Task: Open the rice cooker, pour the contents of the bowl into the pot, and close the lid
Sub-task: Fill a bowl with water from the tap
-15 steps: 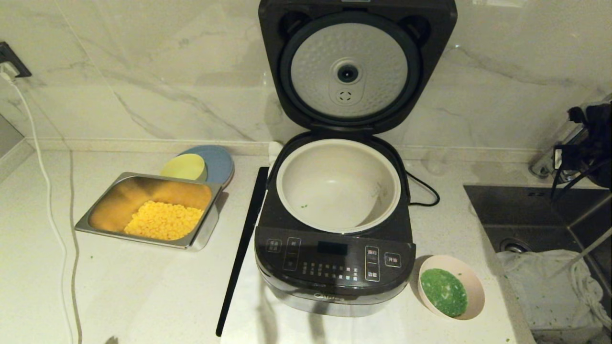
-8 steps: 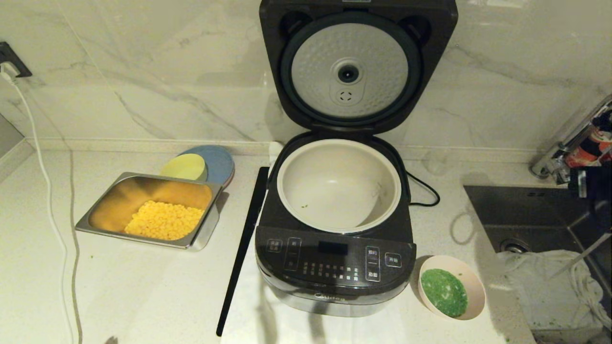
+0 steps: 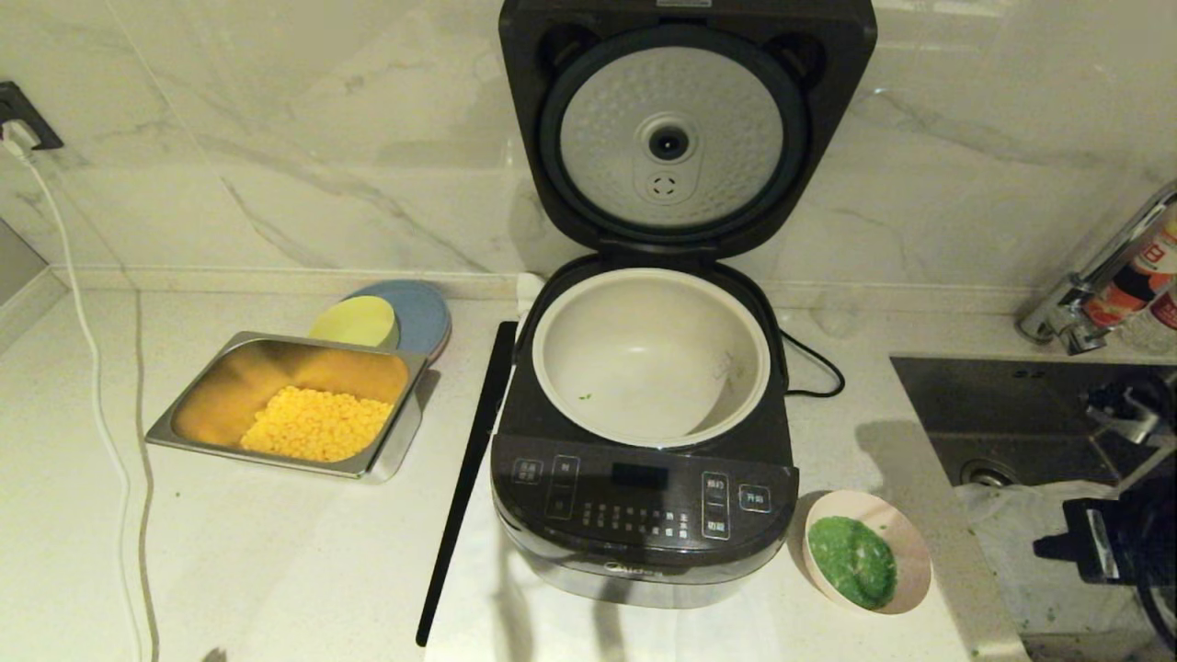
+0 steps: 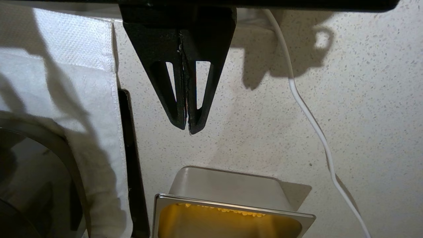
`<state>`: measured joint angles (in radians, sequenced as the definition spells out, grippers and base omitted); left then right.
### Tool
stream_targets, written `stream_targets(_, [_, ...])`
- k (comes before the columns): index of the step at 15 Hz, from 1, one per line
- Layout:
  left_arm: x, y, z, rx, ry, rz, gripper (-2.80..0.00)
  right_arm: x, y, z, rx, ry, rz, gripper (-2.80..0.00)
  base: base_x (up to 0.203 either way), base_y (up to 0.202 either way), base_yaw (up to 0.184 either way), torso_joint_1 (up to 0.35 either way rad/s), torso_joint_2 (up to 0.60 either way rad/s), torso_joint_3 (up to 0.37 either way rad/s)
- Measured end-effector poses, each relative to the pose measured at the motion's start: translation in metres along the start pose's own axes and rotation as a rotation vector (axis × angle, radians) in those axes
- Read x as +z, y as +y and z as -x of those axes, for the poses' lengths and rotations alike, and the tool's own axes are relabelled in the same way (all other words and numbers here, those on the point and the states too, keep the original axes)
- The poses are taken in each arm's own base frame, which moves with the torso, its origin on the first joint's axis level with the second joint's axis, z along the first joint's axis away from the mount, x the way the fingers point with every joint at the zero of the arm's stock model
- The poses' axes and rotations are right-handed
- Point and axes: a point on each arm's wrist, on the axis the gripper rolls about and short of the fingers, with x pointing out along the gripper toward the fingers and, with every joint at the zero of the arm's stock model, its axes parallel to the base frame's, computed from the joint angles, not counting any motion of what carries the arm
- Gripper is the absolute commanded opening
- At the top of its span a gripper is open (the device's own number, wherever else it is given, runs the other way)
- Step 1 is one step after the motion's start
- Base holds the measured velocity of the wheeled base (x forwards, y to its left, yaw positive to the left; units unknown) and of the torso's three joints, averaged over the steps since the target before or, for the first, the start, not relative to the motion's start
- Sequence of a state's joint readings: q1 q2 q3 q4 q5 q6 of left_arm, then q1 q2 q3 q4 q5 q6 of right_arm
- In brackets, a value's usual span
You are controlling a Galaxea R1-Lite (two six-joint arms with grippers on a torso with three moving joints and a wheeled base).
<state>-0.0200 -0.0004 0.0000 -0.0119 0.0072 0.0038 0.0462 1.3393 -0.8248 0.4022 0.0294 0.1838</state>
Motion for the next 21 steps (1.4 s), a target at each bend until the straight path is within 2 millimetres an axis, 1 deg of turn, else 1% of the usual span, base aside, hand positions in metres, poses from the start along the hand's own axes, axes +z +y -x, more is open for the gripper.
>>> stream_targets(1, [0.000,0.000,0.000,0.000,0.000,0.000,-2.80,-0.002,0.002,-0.004,0.008,0.001,-0.003,-0.96,0.000,0.000,0.000,0.000,0.00,0.000])
stream_targets(2, [0.000,0.000,0.000,0.000,0.000,0.000,-2.80,-0.005,0.003,-0.009,0.011,0.008,-0.001,0.00,0.000,0.000,0.000,0.000,0.00,0.000])
stream_targets(8, [0.000,0.000,0.000,0.000,0.000,-0.001,-2.80,-0.012,0.003,-0.049,0.013,0.037,0.000,0.00,0.000,0.000,0.000,0.000,0.00,0.000])
stream_targets(13, [0.000,0.000,0.000,0.000,0.000,0.000,-2.80,-0.005,0.004,-0.077,0.013,0.036,-0.031,0.00,0.000,0.000,0.000,0.000,0.00,0.000])
stream_targets(17, [0.000,0.000,0.000,0.000,0.000,0.000,-2.80,0.001,0.005,-0.091,0.001,0.062,-0.073,0.00,0.000,0.000,0.000,0.000,0.00,0.000])
stream_targets(21, [0.000,0.000,0.000,0.000,0.000,0.000,-2.80,0.008,0.007,-0.098,0.001,0.064,-0.078,0.00,0.000,0.000,0.000,0.000,0.00,0.000])
